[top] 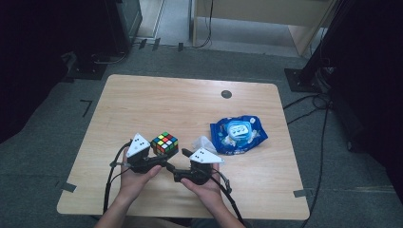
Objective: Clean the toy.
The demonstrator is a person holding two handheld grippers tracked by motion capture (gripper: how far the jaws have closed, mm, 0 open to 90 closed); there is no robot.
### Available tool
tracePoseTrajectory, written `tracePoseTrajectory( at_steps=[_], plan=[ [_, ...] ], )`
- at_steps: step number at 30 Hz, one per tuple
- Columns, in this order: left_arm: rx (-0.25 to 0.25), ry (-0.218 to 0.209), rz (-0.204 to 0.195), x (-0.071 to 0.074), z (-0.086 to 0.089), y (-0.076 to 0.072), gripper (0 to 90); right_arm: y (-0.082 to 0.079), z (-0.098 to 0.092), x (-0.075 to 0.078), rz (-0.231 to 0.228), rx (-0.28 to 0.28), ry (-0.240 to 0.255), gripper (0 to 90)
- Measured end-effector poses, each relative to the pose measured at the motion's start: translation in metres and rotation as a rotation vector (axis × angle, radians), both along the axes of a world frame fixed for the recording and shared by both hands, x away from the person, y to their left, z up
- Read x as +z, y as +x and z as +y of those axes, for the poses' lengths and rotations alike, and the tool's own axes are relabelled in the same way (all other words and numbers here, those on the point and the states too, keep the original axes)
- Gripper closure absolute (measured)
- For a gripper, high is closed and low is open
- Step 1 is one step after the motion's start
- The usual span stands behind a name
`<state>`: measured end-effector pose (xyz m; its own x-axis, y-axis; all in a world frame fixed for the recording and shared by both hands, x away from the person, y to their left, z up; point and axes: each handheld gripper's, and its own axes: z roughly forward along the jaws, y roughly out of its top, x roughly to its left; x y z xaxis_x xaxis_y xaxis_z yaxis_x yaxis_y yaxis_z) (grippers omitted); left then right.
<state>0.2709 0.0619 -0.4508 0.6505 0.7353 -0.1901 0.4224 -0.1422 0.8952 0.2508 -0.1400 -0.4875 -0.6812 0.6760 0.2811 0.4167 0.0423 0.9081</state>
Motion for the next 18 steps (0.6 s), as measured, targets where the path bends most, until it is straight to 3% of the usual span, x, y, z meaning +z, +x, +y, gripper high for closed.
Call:
tracePoseTrajectory(
  at_steps=[5,8,12,18],
  plan=[
    [-0.023,0.004,-0.002,-0.001,-0.010,-0.004,33.8,-0.003,0.005,0.001,-0.031,-0.001,-0.004,21.9],
    [-0.035,0.016,-0.002,-0.002,-0.013,-0.005,33.8,-0.005,0.005,0.001,-0.044,-0.021,-0.009,32.2],
    [-0.044,0.014,0.003,-0.003,-0.013,-0.005,33.8,-0.003,0.001,0.001,-0.043,-0.010,-0.004,34.1],
    [-0.068,0.048,0.018,-0.005,-0.015,-0.003,33.6,-0.003,-0.001,-0.001,-0.095,0.002,-0.080,34.2]
  ],
)
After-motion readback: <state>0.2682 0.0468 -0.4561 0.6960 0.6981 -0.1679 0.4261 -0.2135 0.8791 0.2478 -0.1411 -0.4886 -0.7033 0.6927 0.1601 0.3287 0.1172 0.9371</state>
